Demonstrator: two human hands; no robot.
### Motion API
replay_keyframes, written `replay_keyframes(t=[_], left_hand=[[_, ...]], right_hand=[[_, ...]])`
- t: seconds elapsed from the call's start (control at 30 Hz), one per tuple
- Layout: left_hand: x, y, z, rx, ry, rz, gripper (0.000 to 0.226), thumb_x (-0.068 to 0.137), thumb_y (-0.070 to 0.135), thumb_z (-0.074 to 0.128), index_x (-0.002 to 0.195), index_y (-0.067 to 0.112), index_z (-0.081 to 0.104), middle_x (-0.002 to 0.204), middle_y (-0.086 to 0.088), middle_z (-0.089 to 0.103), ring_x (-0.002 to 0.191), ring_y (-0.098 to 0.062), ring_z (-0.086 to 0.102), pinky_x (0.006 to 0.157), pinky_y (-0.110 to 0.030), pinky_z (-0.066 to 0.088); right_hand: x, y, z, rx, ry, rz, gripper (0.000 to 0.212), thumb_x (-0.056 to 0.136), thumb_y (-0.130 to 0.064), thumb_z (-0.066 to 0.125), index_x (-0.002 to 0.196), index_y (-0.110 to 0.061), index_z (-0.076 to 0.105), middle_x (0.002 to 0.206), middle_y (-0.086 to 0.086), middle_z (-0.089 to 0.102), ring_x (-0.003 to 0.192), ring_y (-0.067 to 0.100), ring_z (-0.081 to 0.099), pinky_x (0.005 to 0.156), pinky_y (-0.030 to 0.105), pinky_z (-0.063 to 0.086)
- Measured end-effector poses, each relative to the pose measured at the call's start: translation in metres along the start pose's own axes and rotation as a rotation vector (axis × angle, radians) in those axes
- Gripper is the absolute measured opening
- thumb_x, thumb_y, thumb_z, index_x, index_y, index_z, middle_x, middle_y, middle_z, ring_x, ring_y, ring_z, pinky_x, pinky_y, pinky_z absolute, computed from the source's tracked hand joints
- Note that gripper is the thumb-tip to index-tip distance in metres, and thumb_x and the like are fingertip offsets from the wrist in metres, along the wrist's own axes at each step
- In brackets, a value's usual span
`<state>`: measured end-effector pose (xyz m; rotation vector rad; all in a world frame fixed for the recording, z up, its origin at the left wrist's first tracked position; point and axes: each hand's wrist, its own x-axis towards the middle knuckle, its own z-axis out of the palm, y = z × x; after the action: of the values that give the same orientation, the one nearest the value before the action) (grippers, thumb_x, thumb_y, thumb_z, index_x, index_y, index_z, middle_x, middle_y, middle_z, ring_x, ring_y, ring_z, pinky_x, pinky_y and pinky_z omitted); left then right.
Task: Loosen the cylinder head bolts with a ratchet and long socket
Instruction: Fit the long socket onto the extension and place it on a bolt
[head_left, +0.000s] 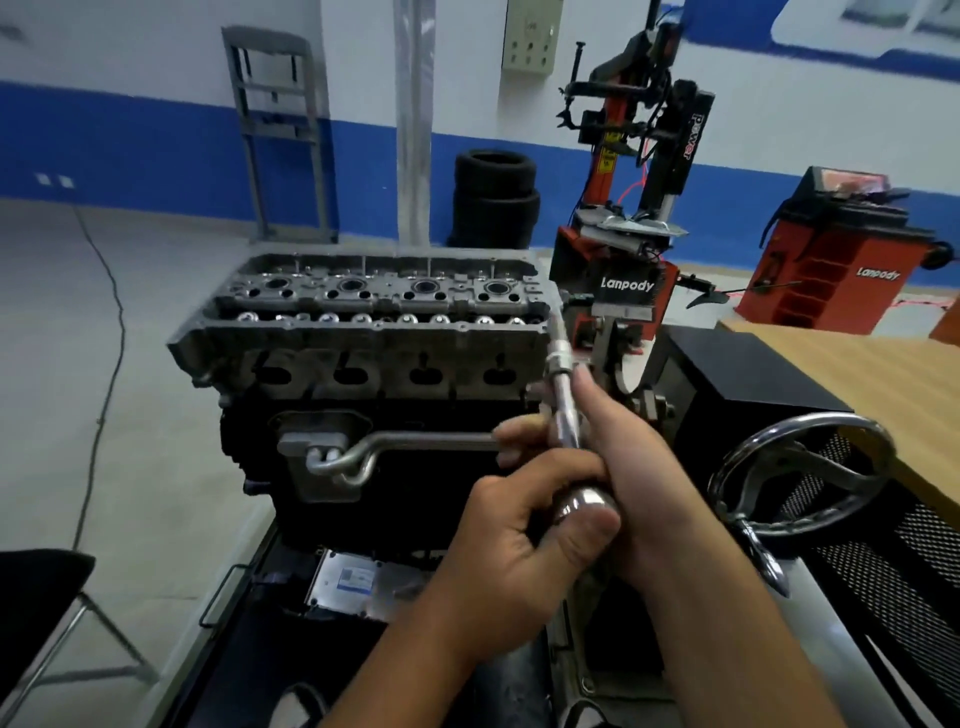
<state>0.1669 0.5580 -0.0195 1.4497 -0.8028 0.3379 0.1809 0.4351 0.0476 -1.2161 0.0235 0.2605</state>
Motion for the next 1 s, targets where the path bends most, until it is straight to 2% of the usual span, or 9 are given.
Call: replay_keyframes(t=[0.1, 0.17, 0.3, 0.43, 0.57, 0.67, 0.77, 0.83, 1.0], left_hand=[[0.03, 0.042, 0.015, -0.054, 0.215, 0.057, 0.018, 0.1, 0.041, 0.057, 0.092, 0.029, 0.068, 0.073, 0.011, 0.062, 0.064, -0.005, 0.057, 0.061, -0.025, 0.048], [0.059, 0.072, 0.014, -0.23, 0.375, -0.016, 0.028, 0.102, 0.046, 0.054, 0.081, 0.03, 0.063, 0.056, 0.001, 0.052, 0.043, -0.013, 0.048, 0.043, -0.025, 0.04], [0.12, 0.105, -0.004, -0.475, 0.482, -0.283, 0.038, 0.106, 0.058, 0.048, 0.079, 0.032, 0.053, 0.051, -0.003, 0.046, 0.036, -0.017, 0.04, 0.04, -0.023, 0.035], [0.165, 0.113, -0.02, -0.37, 0.383, -0.435, 0.041, 0.107, 0.058, 0.043, 0.1, 0.019, 0.052, 0.061, -0.006, 0.064, 0.049, -0.022, 0.063, 0.051, -0.034, 0.056], [0.2, 0.107, -0.078, 0.273, 0.185, -0.303, 0.051, 0.105, 0.063, 0.042, 0.094, 0.02, 0.067, 0.07, 0.005, 0.074, 0.064, -0.008, 0.071, 0.062, -0.028, 0.058], [0.214, 0.087, -0.11, 0.451, -0.095, -0.325, 0.045, 0.09, 0.076, 0.045, 0.103, 0.04, 0.07, 0.093, 0.023, 0.076, 0.088, 0.008, 0.068, 0.081, -0.029, 0.05], [0.221, 0.053, -0.101, 0.574, -0.277, -0.395, 0.014, 0.104, 0.05, 0.056, 0.108, 0.039, 0.064, 0.112, 0.008, 0.075, 0.113, -0.016, 0.07, 0.093, -0.042, 0.056], [0.234, 0.037, -0.092, 0.582, -0.252, -0.368, 0.009, 0.108, 0.028, 0.055, 0.102, 0.03, 0.061, 0.103, 0.003, 0.075, 0.106, -0.02, 0.072, 0.091, -0.05, 0.06], [0.256, 0.03, -0.089, 0.468, -0.181, -0.248, 0.025, 0.106, 0.019, 0.057, 0.091, 0.039, 0.062, 0.092, 0.011, 0.073, 0.095, -0.007, 0.075, 0.073, -0.029, 0.064]], right_hand=[[-0.023, -0.006, 0.014, -0.109, -0.072, -0.043, 0.057, 0.086, -0.075, 0.047, 0.092, -0.027, 0.077, 0.093, 0.006, 0.072, 0.101, 0.04, 0.068, 0.087, 0.035, 0.053], [-0.039, -0.013, 0.019, -0.264, -0.102, -0.175, 0.039, 0.098, -0.064, 0.038, 0.096, -0.044, 0.071, 0.089, -0.016, 0.072, 0.118, 0.05, 0.058, 0.087, 0.022, 0.048], [-0.08, -0.041, 0.017, -0.606, -0.22, -0.145, 0.031, 0.096, -0.024, 0.072, 0.125, -0.026, 0.063, 0.09, -0.003, 0.075, 0.084, 0.019, 0.073, 0.074, 0.032, 0.061], [-0.076, -0.092, 0.035, -0.76, -0.024, -0.119, 0.007, 0.097, -0.001, 0.055, 0.102, -0.007, 0.057, 0.066, 0.01, 0.055, 0.048, 0.021, 0.053, 0.046, 0.033, 0.05], [-0.054, -0.168, 0.03, -1.099, 0.186, -0.23, 0.023, 0.099, -0.026, 0.067, 0.089, -0.006, 0.063, 0.057, 0.003, 0.054, 0.036, 0.015, 0.046, 0.038, 0.024, 0.039], [-0.034, -0.206, 0.02, -1.228, 0.179, -0.201, 0.032, 0.099, -0.036, 0.069, 0.087, -0.007, 0.065, 0.048, -0.001, 0.054, 0.034, 0.016, 0.045, 0.038, 0.024, 0.038], [-0.026, -0.227, 0.015, -1.247, 0.14, -0.179, 0.028, 0.099, -0.032, 0.068, 0.086, -0.008, 0.066, 0.049, 0.0, 0.054, 0.036, 0.016, 0.045, 0.039, 0.025, 0.039], [-0.017, -0.247, 0.011, -1.296, 0.149, -0.18, 0.027, 0.099, -0.033, 0.069, 0.088, -0.008, 0.069, 0.05, 0.001, 0.056, 0.037, 0.016, 0.046, 0.038, 0.025, 0.039], [0.001, -0.295, 0.001, -1.497, 0.163, -0.321, 0.026, 0.092, -0.035, 0.074, 0.078, -0.013, 0.075, 0.062, 0.005, 0.072, 0.041, 0.014, 0.058, 0.041, 0.027, 0.049]])
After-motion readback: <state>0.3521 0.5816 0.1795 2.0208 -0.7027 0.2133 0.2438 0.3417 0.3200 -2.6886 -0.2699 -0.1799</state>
